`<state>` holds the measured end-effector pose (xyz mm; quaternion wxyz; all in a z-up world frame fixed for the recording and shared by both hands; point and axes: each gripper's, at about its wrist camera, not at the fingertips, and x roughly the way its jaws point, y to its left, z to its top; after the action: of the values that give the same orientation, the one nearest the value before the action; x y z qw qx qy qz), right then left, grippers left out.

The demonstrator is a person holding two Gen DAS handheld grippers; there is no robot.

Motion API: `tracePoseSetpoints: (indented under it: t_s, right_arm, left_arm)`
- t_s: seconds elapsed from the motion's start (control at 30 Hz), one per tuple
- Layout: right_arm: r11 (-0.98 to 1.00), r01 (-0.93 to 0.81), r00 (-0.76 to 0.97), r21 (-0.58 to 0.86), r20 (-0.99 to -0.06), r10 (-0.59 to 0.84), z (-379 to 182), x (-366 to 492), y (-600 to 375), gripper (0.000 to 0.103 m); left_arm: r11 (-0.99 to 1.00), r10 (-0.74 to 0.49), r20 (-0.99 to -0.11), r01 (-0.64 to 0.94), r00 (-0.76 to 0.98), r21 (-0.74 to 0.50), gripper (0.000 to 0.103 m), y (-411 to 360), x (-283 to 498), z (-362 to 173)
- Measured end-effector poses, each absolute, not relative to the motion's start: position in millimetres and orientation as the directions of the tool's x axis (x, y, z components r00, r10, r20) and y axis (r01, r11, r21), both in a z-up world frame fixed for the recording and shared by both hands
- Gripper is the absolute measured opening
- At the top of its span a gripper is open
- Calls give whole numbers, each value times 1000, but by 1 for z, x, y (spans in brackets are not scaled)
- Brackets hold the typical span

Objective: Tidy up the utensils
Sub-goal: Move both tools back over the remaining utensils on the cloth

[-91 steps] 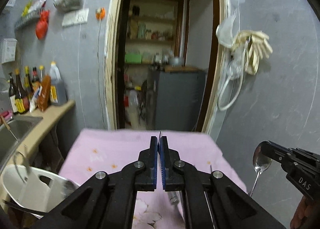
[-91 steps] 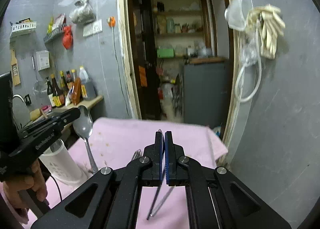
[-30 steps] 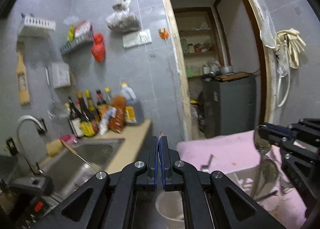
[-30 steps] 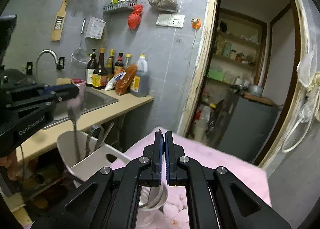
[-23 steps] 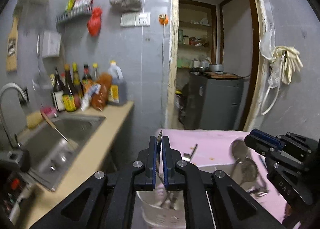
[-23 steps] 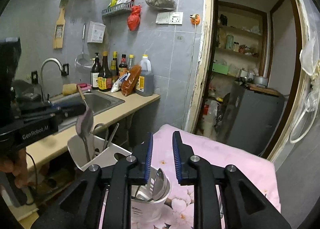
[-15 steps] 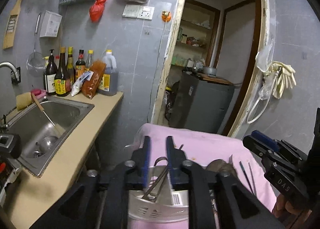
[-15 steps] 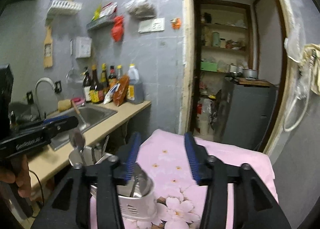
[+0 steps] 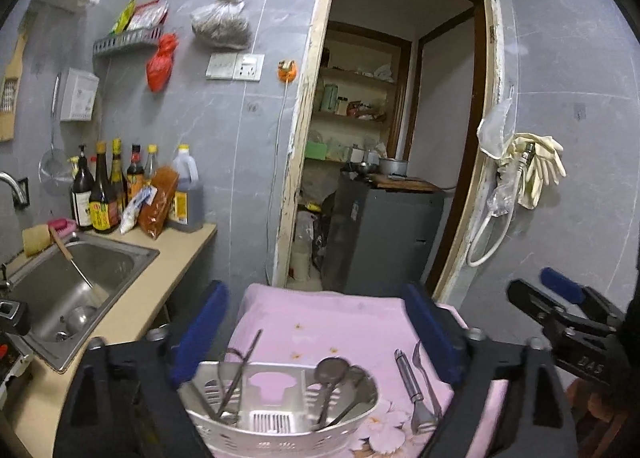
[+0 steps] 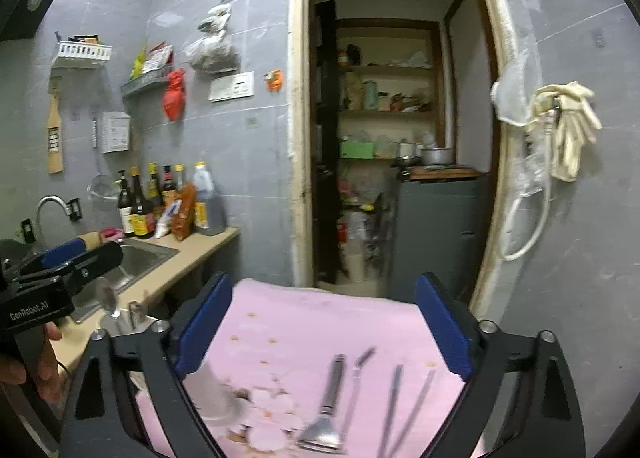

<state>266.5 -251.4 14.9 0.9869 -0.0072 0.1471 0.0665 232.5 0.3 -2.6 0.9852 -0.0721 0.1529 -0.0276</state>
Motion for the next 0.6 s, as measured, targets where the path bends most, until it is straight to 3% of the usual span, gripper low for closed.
tracePoseSetpoints:
  t_s: [0.07,0.33,0.6]
  right_arm:
    - [994,-108,952,-7,-288,101,17,264,-263,96]
    - [998,-10,954,-57,-300,-7,12,263,-317,100]
    - [997,46,931,-56,-360,-63,-12,278,-373,100]
  left_arm:
    - [990,-60,-285,20,957,-142,101,-12,232,-1]
    - [997,-49,-273,31,961,-68,102,-73,242,-2]
    - [994,-109,-338,102,935,-38,102,-131,269,-19]
